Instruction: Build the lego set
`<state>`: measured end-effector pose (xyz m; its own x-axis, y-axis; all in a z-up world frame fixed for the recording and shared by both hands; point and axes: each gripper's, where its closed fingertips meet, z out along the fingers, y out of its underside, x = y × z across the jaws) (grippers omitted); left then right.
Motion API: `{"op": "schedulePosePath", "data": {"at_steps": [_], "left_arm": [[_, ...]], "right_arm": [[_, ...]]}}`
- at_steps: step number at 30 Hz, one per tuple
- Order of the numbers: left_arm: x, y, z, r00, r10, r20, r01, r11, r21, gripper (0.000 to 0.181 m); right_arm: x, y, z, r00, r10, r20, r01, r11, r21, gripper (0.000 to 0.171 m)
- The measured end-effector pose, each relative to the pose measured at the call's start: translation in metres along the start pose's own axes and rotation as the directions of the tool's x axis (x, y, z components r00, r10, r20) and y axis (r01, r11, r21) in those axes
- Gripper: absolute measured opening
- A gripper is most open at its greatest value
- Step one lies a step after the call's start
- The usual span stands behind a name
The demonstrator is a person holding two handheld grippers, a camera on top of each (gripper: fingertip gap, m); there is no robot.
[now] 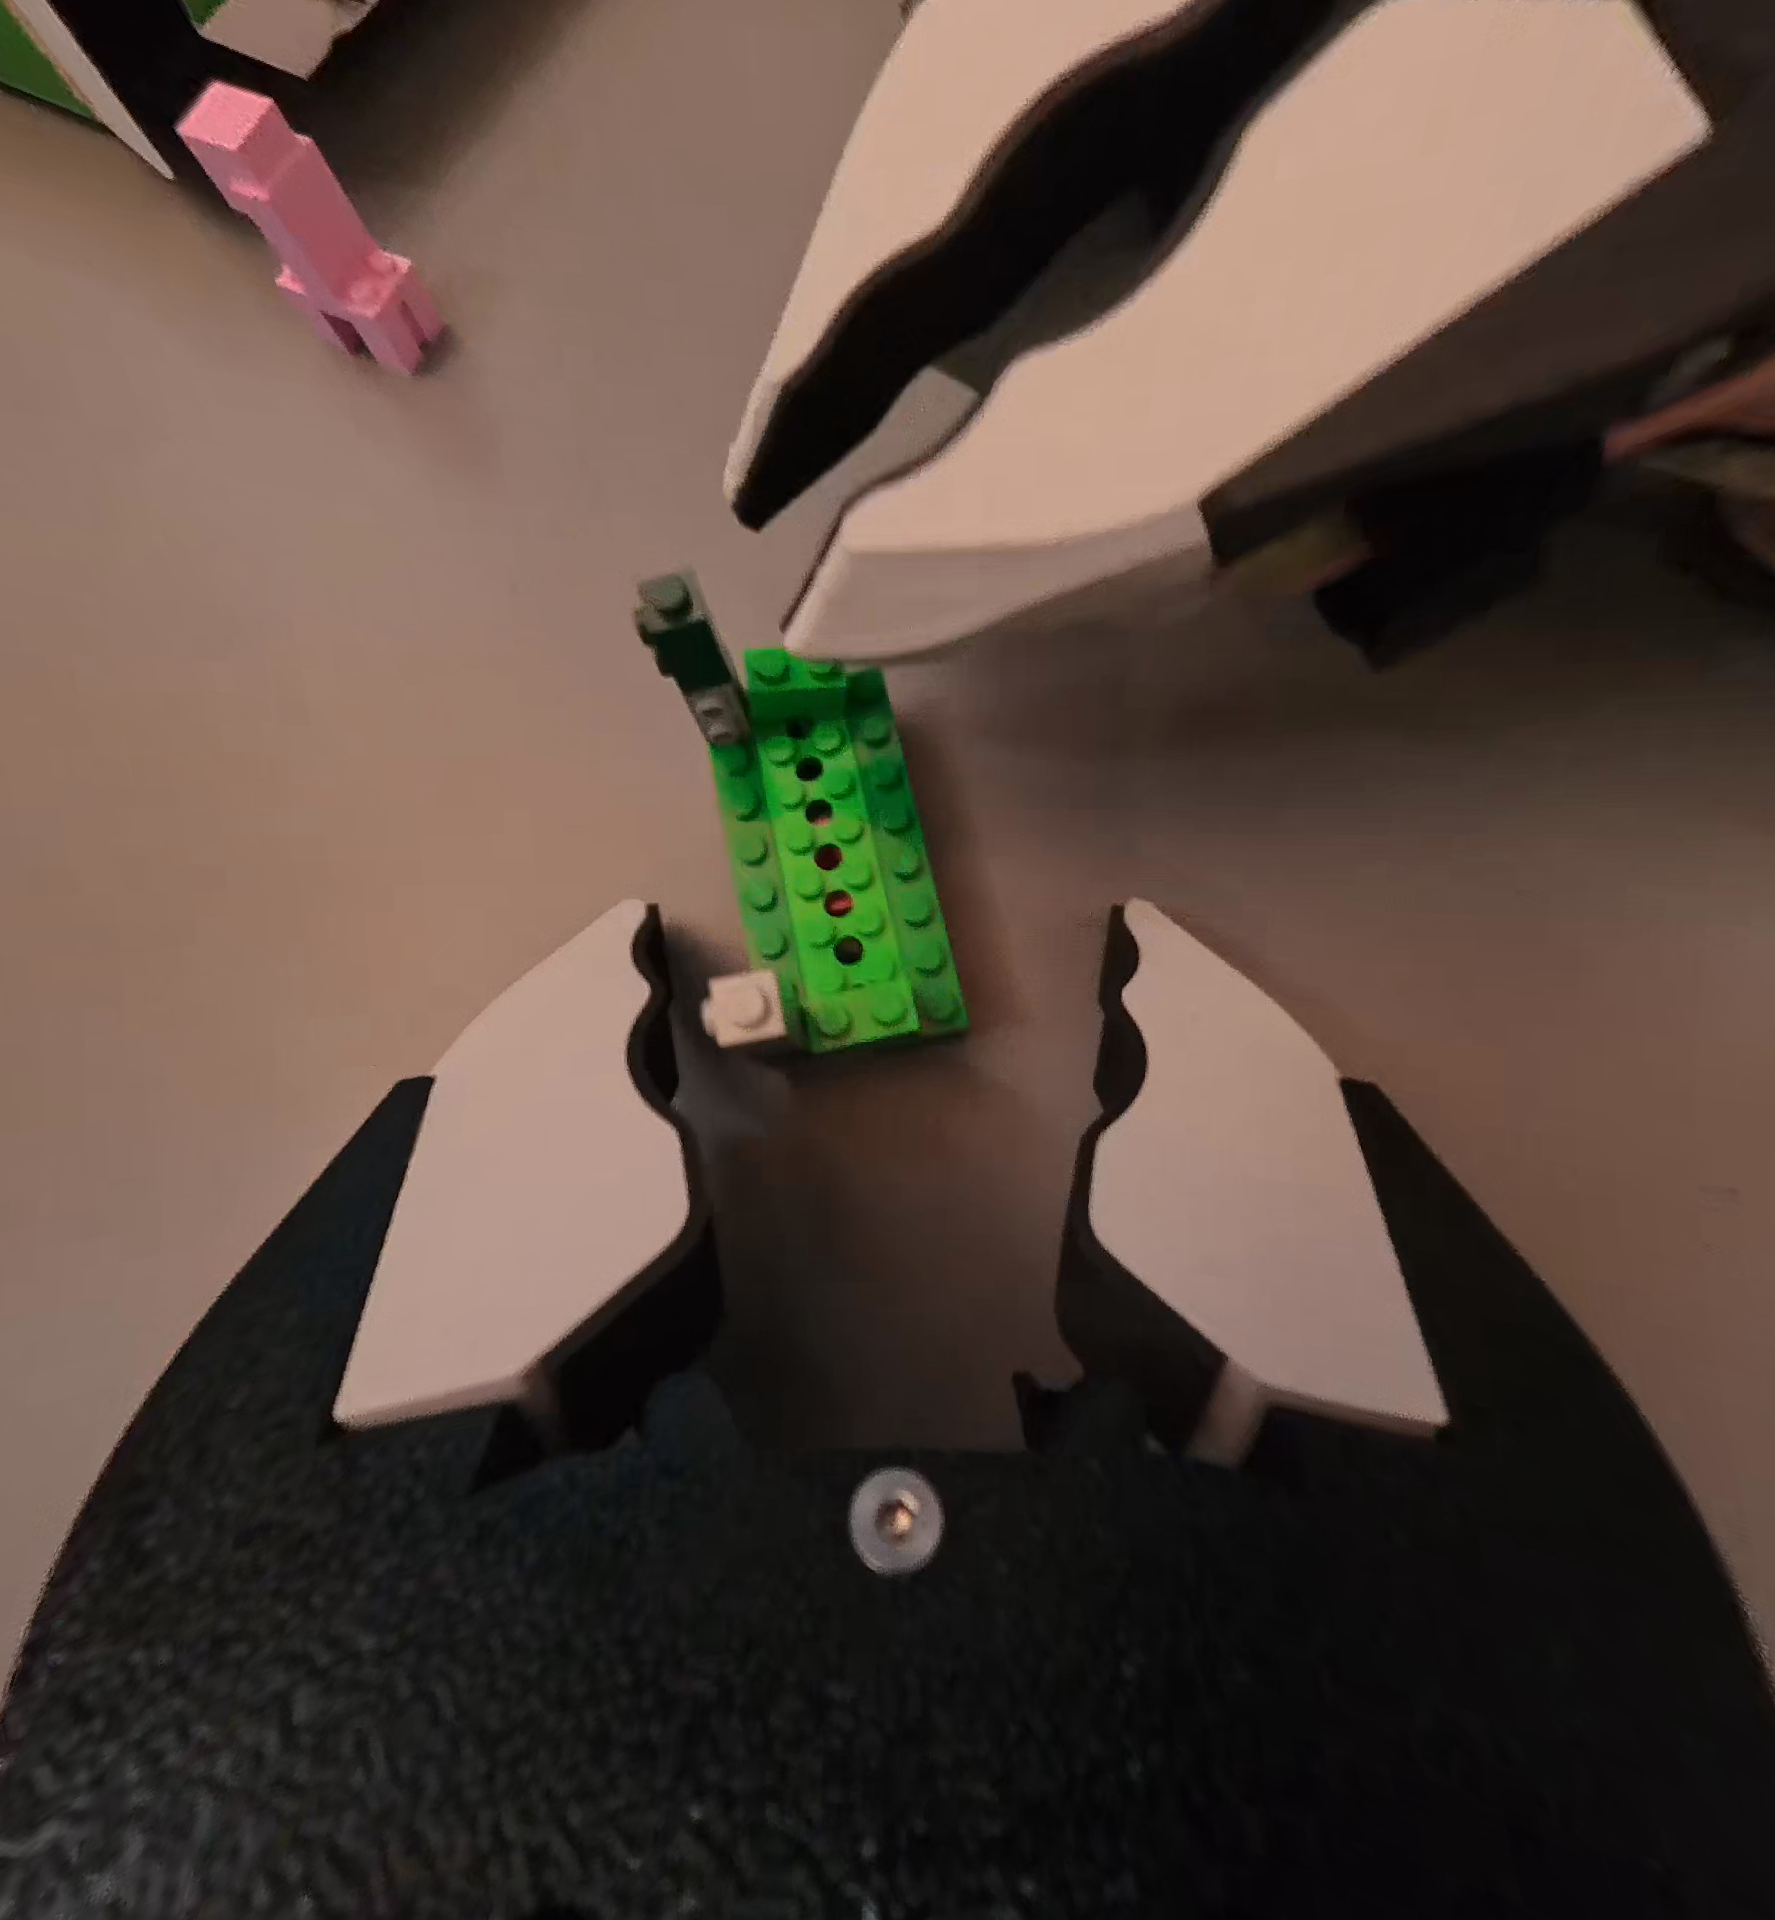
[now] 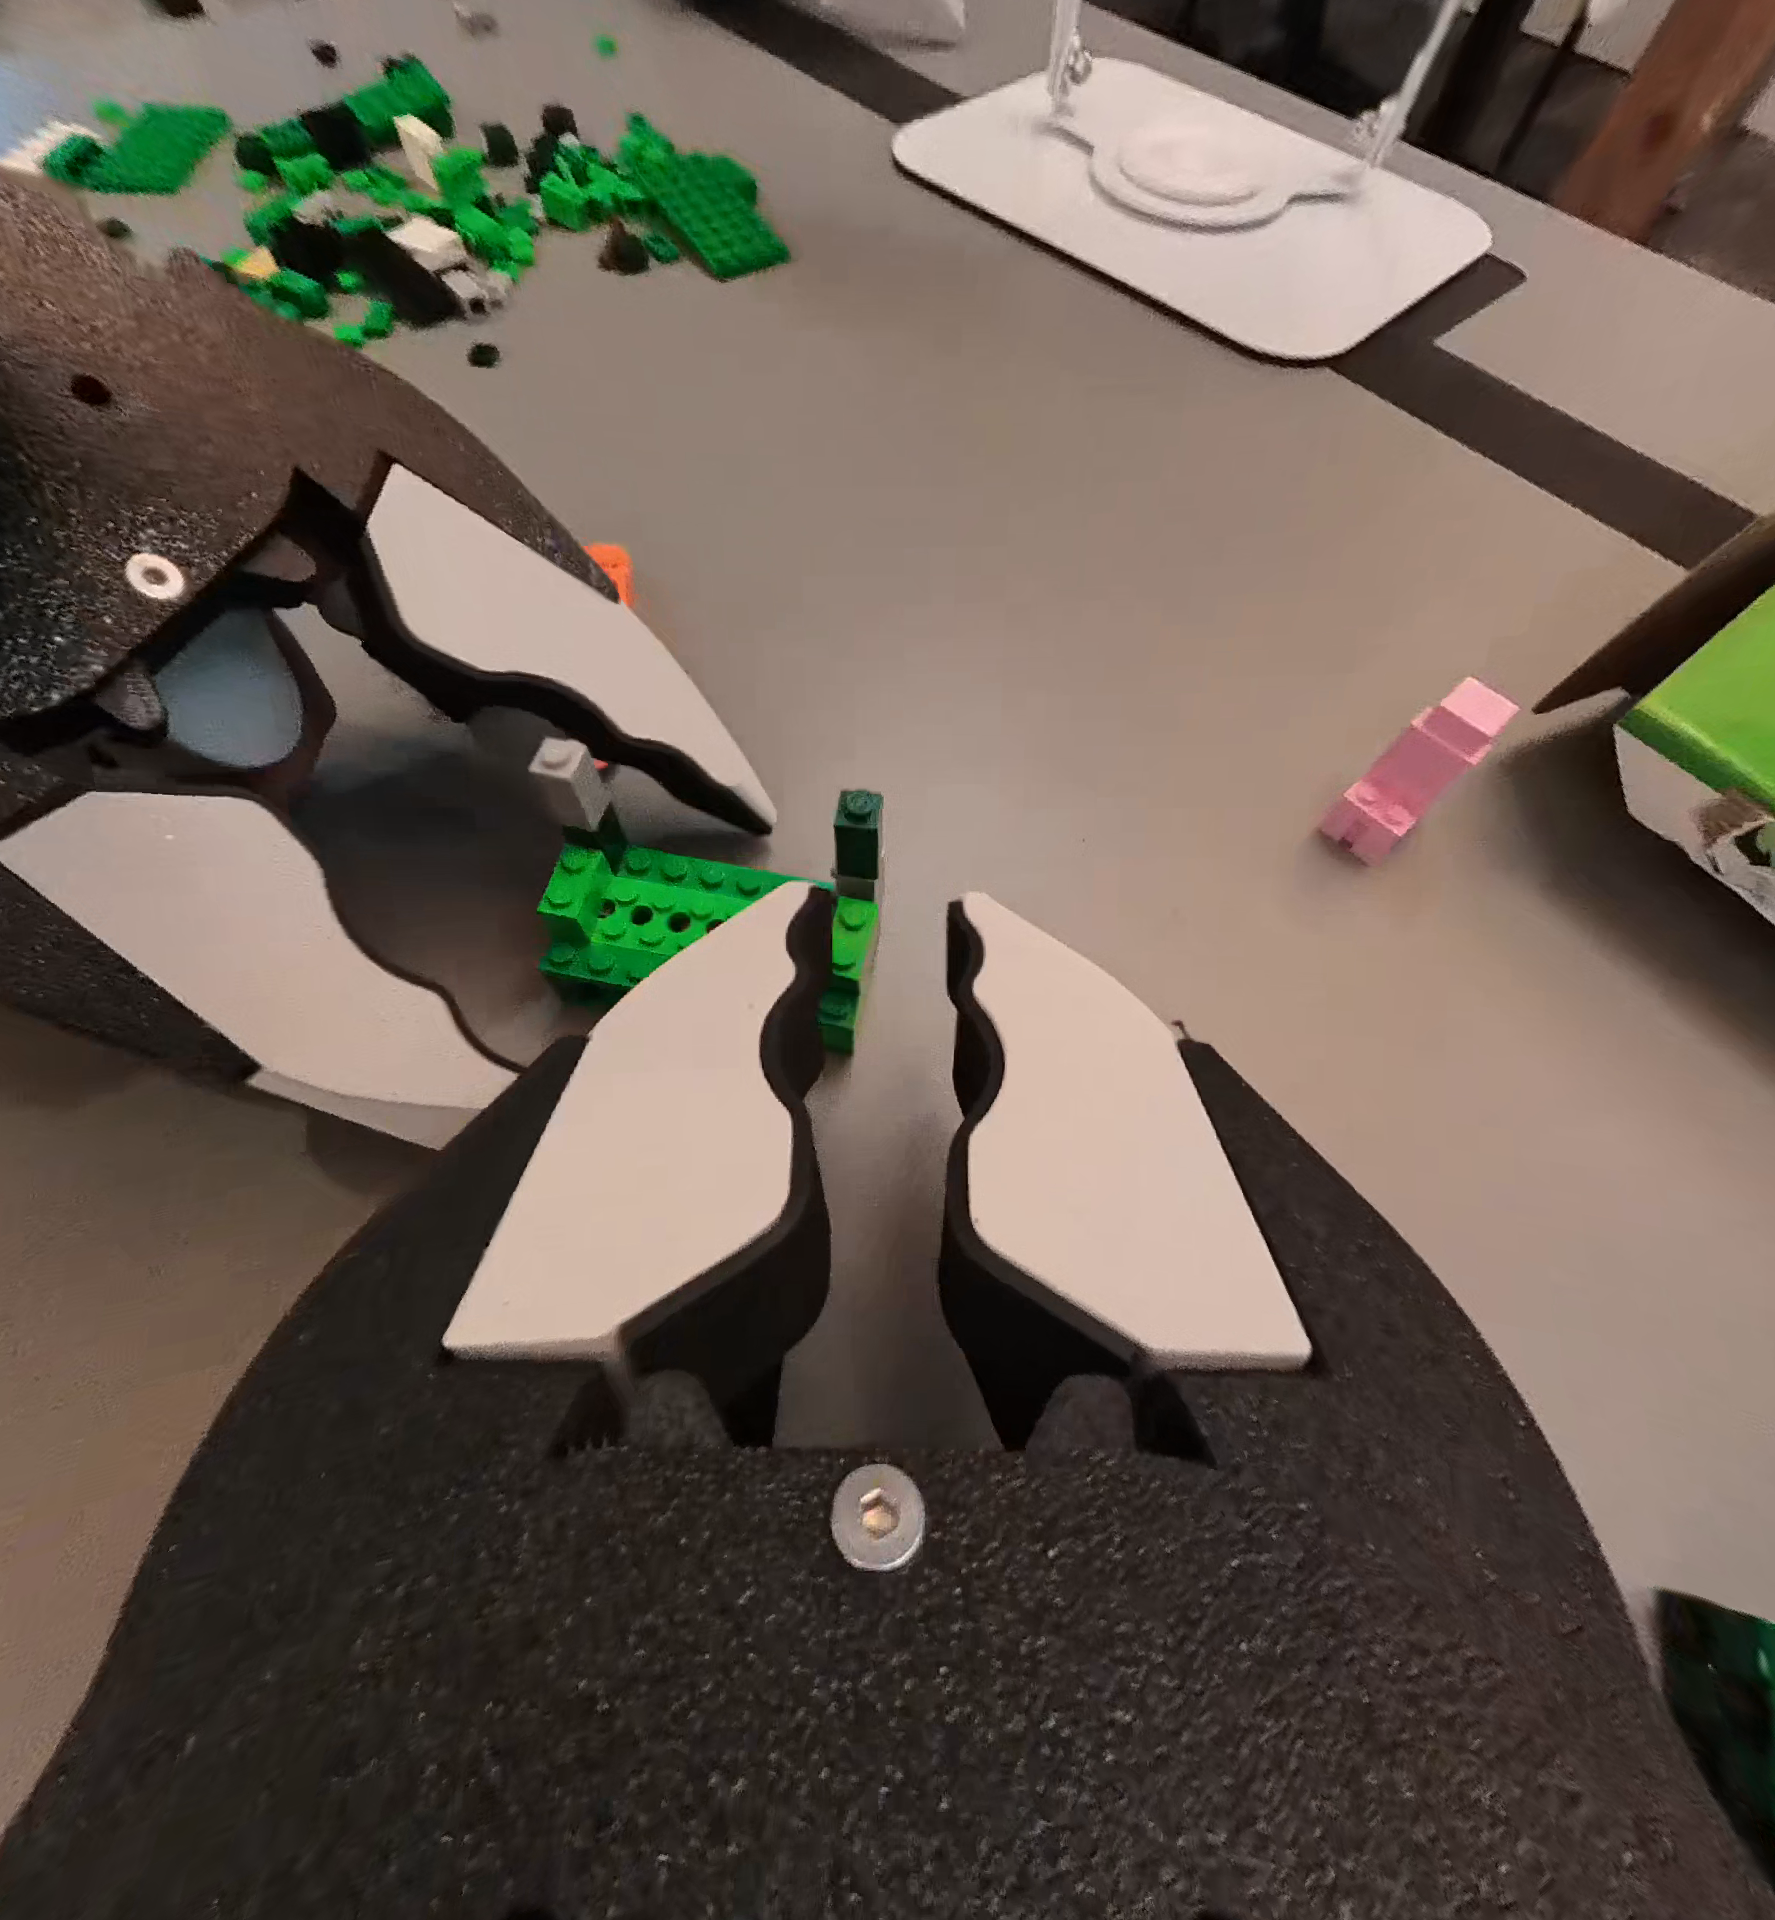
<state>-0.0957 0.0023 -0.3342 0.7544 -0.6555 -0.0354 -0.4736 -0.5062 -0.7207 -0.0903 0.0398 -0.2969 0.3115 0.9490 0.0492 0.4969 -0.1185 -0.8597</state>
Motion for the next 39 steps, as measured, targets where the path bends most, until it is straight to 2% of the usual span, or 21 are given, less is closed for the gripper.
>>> {"op": "schedulePosePath", "data": {"at_steps": [5,6,7,9,12,14,15,18,21,22,25,28,30,33,39], "left_arm": [[-0.006,-0.005,0.006,1.000,-0.021,-0.021,0.021,1.000,0.001,0.065],[-0.006,-0.005,0.006,1.000,-0.016,-0.025,0.016,1.000,-0.002,0.059],[-0.006,-0.005,0.005,0.999,0.008,-0.034,-0.008,1.000,-0.002,0.045],[-0.005,-0.006,0.005,0.998,0.046,-0.041,-0.046,0.999,0.006,0.039],[-0.007,-0.003,-0.001,0.990,0.132,-0.049,-0.133,0.991,-0.003,0.037],[-0.004,-0.001,-0.008,0.978,0.168,-0.121,-0.168,0.986,0.009,0.037],[0.003,-0.003,-0.015,0.966,0.154,-0.209,-0.150,0.988,0.034,0.037],[0.028,-0.018,-0.048,0.853,0.089,-0.514,-0.031,0.992,0.120,0.037],[0.047,-0.030,-0.090,0.653,0.110,-0.750,0.060,0.979,0.195,0.037],[0.051,-0.033,-0.102,0.587,0.139,-0.798,0.079,0.971,0.227,0.037],[0.055,-0.037,-0.126,0.458,0.166,-0.873,0.140,0.956,0.256,0.037],[0.060,-0.039,-0.147,0.326,0.191,-0.926,0.202,0.943,0.266,0.037],[0.063,-0.039,-0.154,0.273,0.204,-0.940,0.218,0.939,0.267,0.036],[0.064,-0.040,-0.161,0.226,0.211,-0.951,0.241,0.934,0.264,0.036],[0.065,-0.038,-0.159,0.243,0.208,-0.948,0.223,0.939,0.263,0.036]], "right_arm": [[-0.002,0.003,0.000,1.000,-0.005,-0.014,0.005,1.000,-0.015,0.023],[-0.002,0.001,-0.003,1.000,-0.024,-0.014,0.024,1.000,0.009,0.023],[-0.002,-0.002,-0.007,0.998,-0.057,-0.013,0.057,0.997,0.046,0.023],[-0.006,-0.010,-0.019,0.988,-0.155,-0.006,0.154,0.977,0.146,0.026],[-0.025,-0.019,-0.040,0.922,-0.387,-0.006,0.372,0.884,0.283,0.033],[-0.038,-0.024,-0.054,0.831,-0.551,-0.078,0.544,0.775,0.321,0.033],[-0.042,-0.026,-0.059,0.788,-0.605,-0.109,0.605,0.730,0.319,0.033],[-0.060,-0.036,-0.069,0.691,-0.709,-0.143,0.712,0.632,0.307,0.038],[-0.081,-0.051,-0.079,0.628,-0.769,-0.117,0.753,0.564,0.338,0.041],[-0.089,-0.057,-0.083,0.628,-0.773,-0.090,0.742,0.559,0.370,0.044],[-0.105,-0.073,-0.092,0.623,-0.782,0.008,0.707,0.567,0.422,0.047],[-0.115,-0.078,-0.093,0.590,-0.800,0.114,0.708,0.580,0.404,0.051],[-0.121,-0.079,-0.091,0.567,-0.803,0.183,0.716,0.591,0.372,0.052],[-0.128,-0.085,-0.090,0.527,-0.824,0.209,0.738,0.565,0.369,0.045],[-0.130,-0.086,-0.086,0.482,-0.848,0.221,0.788,0.530,0.313,0.030]]}}
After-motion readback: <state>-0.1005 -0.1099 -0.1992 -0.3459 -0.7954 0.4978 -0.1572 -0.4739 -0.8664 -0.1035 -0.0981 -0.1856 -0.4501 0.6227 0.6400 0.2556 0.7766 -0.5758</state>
